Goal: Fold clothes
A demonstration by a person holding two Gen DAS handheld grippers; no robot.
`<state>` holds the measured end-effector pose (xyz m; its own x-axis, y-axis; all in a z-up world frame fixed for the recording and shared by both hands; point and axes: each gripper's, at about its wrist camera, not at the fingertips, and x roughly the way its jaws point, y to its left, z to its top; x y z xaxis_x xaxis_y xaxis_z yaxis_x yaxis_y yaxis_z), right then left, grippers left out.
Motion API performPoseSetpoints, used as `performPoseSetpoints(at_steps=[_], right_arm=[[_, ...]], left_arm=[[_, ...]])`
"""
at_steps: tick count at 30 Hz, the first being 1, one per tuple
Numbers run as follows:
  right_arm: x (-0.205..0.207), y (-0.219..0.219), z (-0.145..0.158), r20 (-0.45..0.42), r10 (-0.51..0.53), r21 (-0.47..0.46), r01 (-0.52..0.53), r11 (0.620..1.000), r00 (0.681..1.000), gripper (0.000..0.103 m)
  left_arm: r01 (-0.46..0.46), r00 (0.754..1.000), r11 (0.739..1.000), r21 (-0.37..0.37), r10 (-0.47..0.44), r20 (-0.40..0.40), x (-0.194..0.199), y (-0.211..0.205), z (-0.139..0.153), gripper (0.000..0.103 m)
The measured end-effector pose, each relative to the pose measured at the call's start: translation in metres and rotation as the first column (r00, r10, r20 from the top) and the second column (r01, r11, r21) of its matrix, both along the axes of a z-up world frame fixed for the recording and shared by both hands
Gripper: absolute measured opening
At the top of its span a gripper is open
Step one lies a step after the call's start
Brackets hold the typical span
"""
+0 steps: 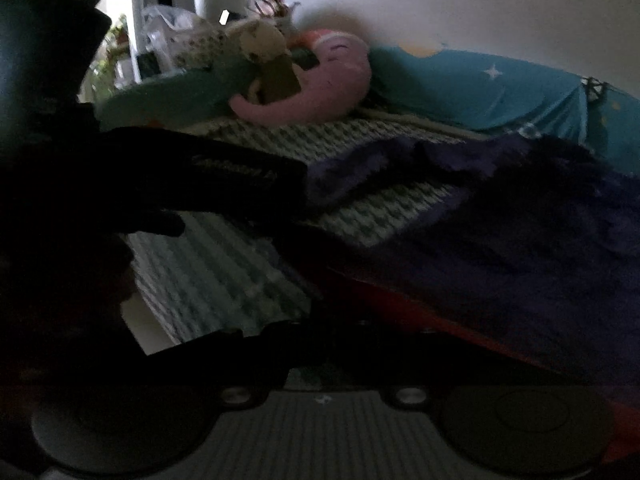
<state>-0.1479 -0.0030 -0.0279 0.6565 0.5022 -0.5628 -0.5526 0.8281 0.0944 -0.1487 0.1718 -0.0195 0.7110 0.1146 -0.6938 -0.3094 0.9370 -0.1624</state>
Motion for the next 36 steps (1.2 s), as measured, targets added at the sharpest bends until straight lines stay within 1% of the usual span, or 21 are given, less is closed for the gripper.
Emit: performPoseSetpoints(at_steps=[2,4,7,9,11,12,14,17,21,25,29,33,36], right_arm=[[0.0,0.003,0.004,0.001,0.018,0.033,-0.018,0.999,1.0,0.005],[0.001,0.008,0.006,0.013,0.036,0.045,-0.036,0.998,0.999,0.006],[-0.001,0.017,0.007,0.025,0.069,0.05,-0.07,0.996,0.997,0.006],[-0.003,0.022,0.005,0.024,0.097,0.038,-0.097,0.995,0.995,0.009],[-0.006,0.026,0.003,0.019,0.131,0.021,-0.132,0.991,0.991,0.015],[-0.008,0.028,0.002,0.016,0.149,0.012,-0.149,0.989,0.989,0.015],[-0.013,0.03,0.002,-0.006,0.186,0.011,-0.186,0.982,0.982,0.019],[-0.022,0.029,0.004,-0.008,0.203,-0.004,-0.203,0.979,0.979,0.019],[-0.026,0.021,0.004,-0.016,0.164,-0.003,-0.164,0.987,0.986,0.019],[-0.027,0.01,0.006,-0.018,0.118,-0.005,-0.118,0.993,0.993,0.02],[-0.028,-0.002,0.009,-0.015,0.063,-0.004,-0.063,0.998,0.998,0.02],[-0.026,-0.023,0.013,-0.007,-0.031,0.019,0.031,0.999,0.999,0.02],[-0.023,-0.043,0.018,0.004,-0.114,0.044,0.114,0.993,0.993,0.02]], left_arm=[[-0.027,0.999,0.999,0.032,0.026,0.028,-0.001,0.003,0.009,0.103],[-0.047,0.998,0.997,0.055,0.044,0.054,-0.002,0.007,0.018,0.103],[-0.067,0.995,0.996,0.064,0.062,0.08,-0.003,0.012,0.028,0.103],[-0.074,0.994,0.995,0.067,0.068,0.09,-0.006,0.014,0.032,0.103],[-0.079,0.993,0.995,0.067,0.073,0.091,-0.007,0.016,0.033,0.103],[-0.082,0.993,0.994,0.067,0.076,0.091,-0.007,0.017,0.033,0.103],[-0.086,0.993,0.994,0.066,0.08,0.09,-0.007,0.019,0.034,0.103],[-0.082,0.994,0.994,0.068,0.076,0.076,-0.007,0.017,0.031,0.103],[-0.067,0.996,0.996,0.056,0.064,0.055,-0.007,0.014,0.025,0.103],[-0.032,0.999,0.999,0.031,0.031,0.032,-0.006,0.007,0.018,0.103],[-0.001,1.0,1.0,0.024,0.001,0.021,-0.003,0.0,0.014,0.103],[0.009,1.0,1.0,0.0,-0.009,0.016,-0.002,-0.001,0.011,0.103],[0.011,1.0,1.0,-0.022,-0.011,0.008,0.0,-0.002,0.009,0.103]])
